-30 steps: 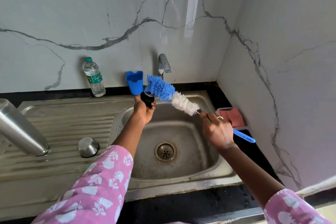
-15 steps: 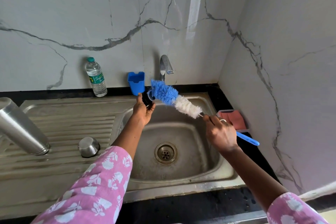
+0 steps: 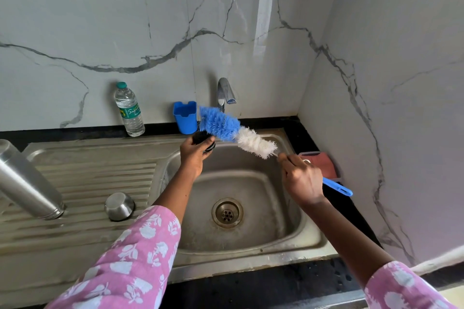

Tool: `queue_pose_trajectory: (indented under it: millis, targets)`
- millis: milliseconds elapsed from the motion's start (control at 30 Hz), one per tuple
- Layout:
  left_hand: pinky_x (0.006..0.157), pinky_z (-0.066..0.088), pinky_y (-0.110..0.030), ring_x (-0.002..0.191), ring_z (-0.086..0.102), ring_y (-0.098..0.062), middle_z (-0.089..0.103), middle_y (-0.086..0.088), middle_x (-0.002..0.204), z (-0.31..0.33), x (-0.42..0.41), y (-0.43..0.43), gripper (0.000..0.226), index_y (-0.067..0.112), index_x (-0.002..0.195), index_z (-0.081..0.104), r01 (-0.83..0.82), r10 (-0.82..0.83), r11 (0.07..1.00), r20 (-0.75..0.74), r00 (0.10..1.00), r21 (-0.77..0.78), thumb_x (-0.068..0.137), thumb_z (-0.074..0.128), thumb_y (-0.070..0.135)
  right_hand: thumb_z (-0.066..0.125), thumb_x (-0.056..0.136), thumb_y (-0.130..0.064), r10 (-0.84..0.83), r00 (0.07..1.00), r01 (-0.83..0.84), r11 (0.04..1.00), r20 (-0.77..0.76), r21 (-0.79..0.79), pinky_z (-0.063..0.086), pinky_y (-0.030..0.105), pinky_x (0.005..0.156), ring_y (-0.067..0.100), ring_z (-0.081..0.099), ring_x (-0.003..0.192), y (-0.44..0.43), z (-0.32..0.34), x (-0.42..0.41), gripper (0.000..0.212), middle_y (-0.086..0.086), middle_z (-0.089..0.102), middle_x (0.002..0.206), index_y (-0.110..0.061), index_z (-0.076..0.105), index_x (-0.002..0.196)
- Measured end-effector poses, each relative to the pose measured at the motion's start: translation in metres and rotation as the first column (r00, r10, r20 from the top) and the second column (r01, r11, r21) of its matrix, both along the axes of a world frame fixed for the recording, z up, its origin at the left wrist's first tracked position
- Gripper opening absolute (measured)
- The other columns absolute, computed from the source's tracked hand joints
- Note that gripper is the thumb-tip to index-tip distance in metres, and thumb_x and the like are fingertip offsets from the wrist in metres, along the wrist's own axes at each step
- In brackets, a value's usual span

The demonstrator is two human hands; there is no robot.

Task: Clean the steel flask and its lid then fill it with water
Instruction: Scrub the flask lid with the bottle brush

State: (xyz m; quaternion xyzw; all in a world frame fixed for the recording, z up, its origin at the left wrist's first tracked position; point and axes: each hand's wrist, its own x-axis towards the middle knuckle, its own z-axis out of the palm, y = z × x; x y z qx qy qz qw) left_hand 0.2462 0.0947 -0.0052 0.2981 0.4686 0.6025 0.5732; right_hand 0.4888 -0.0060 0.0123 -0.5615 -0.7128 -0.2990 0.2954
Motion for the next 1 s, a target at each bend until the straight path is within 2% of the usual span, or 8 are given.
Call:
queue_pose_trajectory:
  millis: [100,200,300,467,600,733,867,1000]
  targets:
    - [0.089,0.053,-0.039,0.099,0.063,-0.026,0.065,-0.006,0.097,-0.001,-0.001,0.0,0.043,0.004,0.109,0.057,0.009,-0.005,0.999,-0.12,0.993,0.031,0.072,0.074,-0.008,0.054,0.069,-0.005,0.051,0.995,-0.053,0.998,0.083,0.023,0.034,0.024,0.033,0.026,0.053,0.042,-0.003,0.0,0.003,0.027,0.004,0.059,0.064,-0.01,0.073,0.087]
    - [0.091,0.053,-0.038,0.102,0.065,-0.026,0.067,-0.007,0.103,-0.003,-0.006,0.004,0.05,0.014,0.105,0.059,-0.011,0.028,0.998,-0.264,0.964,0.067,0.063,0.082,-0.003,0.062,0.067,-0.008,0.058,0.991,-0.062,0.997,0.119,0.035,0.032,0.024,0.031,0.025,0.053,0.042,-0.005,0.001,0.013,0.025,0.003,0.057,0.064,-0.01,0.073,0.089]
    - [0.094,0.052,-0.04,0.102,0.065,-0.024,0.068,-0.005,0.105,-0.007,-0.009,0.005,0.054,0.017,0.108,0.059,-0.016,0.043,0.997,-0.378,0.925,0.075,0.062,0.084,0.001,0.057,0.073,-0.007,0.082,0.987,-0.092,0.993,0.137,0.07,0.031,0.024,0.031,0.023,0.052,0.041,-0.005,0.002,0.022,0.022,0.002,0.056,0.062,-0.01,0.073,0.087]
    - [0.09,0.052,-0.037,0.098,0.065,-0.025,0.069,-0.007,0.102,-0.01,0.002,0.003,0.052,0.009,0.107,0.062,0.041,0.006,0.997,-0.61,0.793,0.064,0.061,0.087,0.011,0.061,0.07,-0.005,0.079,0.988,-0.087,0.995,0.135,0.052,0.031,0.025,0.032,0.025,0.052,0.043,-0.002,0.002,0.015,0.02,0.003,0.055,0.064,-0.009,0.071,0.087]
    - [0.086,0.052,-0.033,0.097,0.066,-0.027,0.069,-0.01,0.101,-0.005,0.004,0.005,0.05,0.007,0.105,0.063,0.005,0.023,0.999,-0.604,0.797,0.045,0.061,0.087,0.012,0.051,0.072,-0.009,0.107,0.979,-0.125,0.988,0.175,0.091,0.032,0.025,0.033,0.024,0.053,0.044,-0.005,0.004,0.011,0.028,0.003,0.058,0.066,-0.007,0.071,0.092]
    - [0.091,0.053,-0.043,0.101,0.065,-0.025,0.069,-0.004,0.105,-0.009,-0.007,0.004,0.061,0.016,0.115,0.062,-0.032,0.042,0.999,-0.557,0.829,0.029,0.059,0.088,0.015,0.049,0.074,-0.01,0.085,0.976,-0.106,0.99,0.2,0.095,0.032,0.023,0.033,0.022,0.055,0.046,-0.014,-0.001,0.024,0.03,0.002,0.061,0.068,-0.009,0.074,0.09]
    - [0.092,0.052,-0.043,0.099,0.065,-0.024,0.069,-0.003,0.101,-0.01,0.002,0.004,0.056,0.013,0.109,0.063,0.049,-0.024,0.998,-0.581,0.813,0.028,0.059,0.088,0.012,0.057,0.071,-0.006,0.047,0.986,-0.064,0.993,0.159,0.104,0.033,0.026,0.033,0.023,0.054,0.045,-0.004,0.001,0.018,0.023,0.002,0.057,0.064,-0.009,0.073,0.087]
    - [0.088,0.054,-0.045,0.094,0.067,-0.024,0.07,-0.004,0.099,-0.007,0.004,0.009,0.051,0.017,0.1,0.063,0.032,-0.028,0.999,-0.587,0.809,-0.003,0.057,0.09,0.017,0.05,0.073,-0.01,0.074,0.978,-0.098,0.988,0.196,0.116,0.033,0.025,0.033,0.022,0.054,0.044,-0.003,0.006,0.012,0.028,0.001,0.058,0.065,-0.009,0.073,0.089]
